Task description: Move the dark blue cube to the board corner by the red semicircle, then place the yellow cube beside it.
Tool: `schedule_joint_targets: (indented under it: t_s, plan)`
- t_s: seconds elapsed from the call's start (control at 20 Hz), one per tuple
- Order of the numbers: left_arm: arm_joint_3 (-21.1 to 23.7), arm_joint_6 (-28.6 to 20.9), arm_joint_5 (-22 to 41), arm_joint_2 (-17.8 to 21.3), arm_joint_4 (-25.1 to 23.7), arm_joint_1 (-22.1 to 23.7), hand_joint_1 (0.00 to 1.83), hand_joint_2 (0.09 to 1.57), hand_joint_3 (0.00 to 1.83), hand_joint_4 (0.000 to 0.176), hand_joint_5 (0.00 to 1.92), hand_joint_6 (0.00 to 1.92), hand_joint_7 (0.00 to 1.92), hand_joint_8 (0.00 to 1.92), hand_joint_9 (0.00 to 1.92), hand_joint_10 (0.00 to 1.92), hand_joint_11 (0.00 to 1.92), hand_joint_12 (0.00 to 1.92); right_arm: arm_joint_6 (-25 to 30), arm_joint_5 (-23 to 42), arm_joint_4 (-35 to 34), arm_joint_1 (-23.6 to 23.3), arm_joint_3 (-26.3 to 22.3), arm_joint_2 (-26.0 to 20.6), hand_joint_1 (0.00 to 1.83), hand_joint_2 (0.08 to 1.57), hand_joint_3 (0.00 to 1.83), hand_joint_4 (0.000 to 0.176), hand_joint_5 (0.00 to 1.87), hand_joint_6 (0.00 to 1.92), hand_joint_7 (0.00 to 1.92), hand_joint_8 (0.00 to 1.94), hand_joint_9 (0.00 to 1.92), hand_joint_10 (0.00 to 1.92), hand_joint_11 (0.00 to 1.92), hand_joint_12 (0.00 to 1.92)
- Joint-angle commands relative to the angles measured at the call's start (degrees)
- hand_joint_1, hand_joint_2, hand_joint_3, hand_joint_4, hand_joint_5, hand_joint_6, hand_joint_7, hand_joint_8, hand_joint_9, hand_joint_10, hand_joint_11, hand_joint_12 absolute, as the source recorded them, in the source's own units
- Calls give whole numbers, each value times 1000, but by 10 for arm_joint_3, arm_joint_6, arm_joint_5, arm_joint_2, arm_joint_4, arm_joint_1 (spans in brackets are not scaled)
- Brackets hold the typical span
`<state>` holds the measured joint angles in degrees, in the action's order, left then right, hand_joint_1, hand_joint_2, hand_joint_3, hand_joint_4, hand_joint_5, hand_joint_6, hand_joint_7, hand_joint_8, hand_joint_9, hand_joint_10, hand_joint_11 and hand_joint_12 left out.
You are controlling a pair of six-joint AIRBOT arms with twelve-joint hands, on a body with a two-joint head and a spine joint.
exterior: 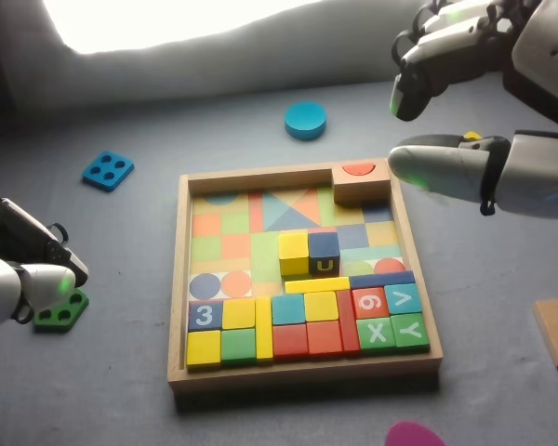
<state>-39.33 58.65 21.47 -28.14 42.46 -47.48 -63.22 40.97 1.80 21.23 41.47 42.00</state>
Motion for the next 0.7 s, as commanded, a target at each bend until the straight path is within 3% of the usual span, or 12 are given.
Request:
schedule_joint_targets:
  t_s: [0.0, 0.05, 0.1, 0.4, 0.55, 0.65]
  plan:
    - [-2, -2, 51, 0, -6, 4, 128, 1128, 260, 79, 81, 23, 84, 34, 86, 118, 0, 482, 1, 69, -2, -9, 0, -3, 90, 1107, 140, 0, 195, 92, 233, 56, 220, 170, 0, 952]
    - [-2, -2, 51, 0, -6, 4, 100, 1242, 45, 80, 79, 4, 79, 2, 106, 28, 0, 451, 1, 68, -2, -9, 0, -3, 92, 1166, 18, 0, 216, 14, 233, 4, 252, 47, 0, 889]
    - [-2, -1, 51, 0, -6, 4, 59, 1261, 23, 78, 52, 1, 67, 0, 111, 15, 0, 453, -1, 67, -2, -9, 0, -3, 103, 1165, 2, 0, 233, 7, 240, 1, 266, 24, 0, 908]
    - [-2, -1, 51, 0, -6, 4, 0, 1242, 0, 54, 28, 0, 52, 0, 71, 0, 0, 311, -1, 67, -2, -9, 0, -3, 83, 1164, 0, 0, 218, 1, 226, 0, 215, 1, 0, 755]
    - [-3, -1, 51, 0, -6, 3, 0, 1222, 0, 57, 38, 3, 53, 0, 49, 2, 0, 192, -7, 67, -2, -9, 0, -3, 56, 1158, 0, 0, 189, 0, 181, 0, 180, 1, 0, 645]
    - [-2, 0, 46, 0, -6, 3, 0, 1221, 0, 58, 22, 0, 32, 0, 32, 1, 0, 148, -11, 62, -12, -9, 0, -3, 48, 1153, 0, 11, 234, 11, 189, 3, 180, 2, 0, 610]
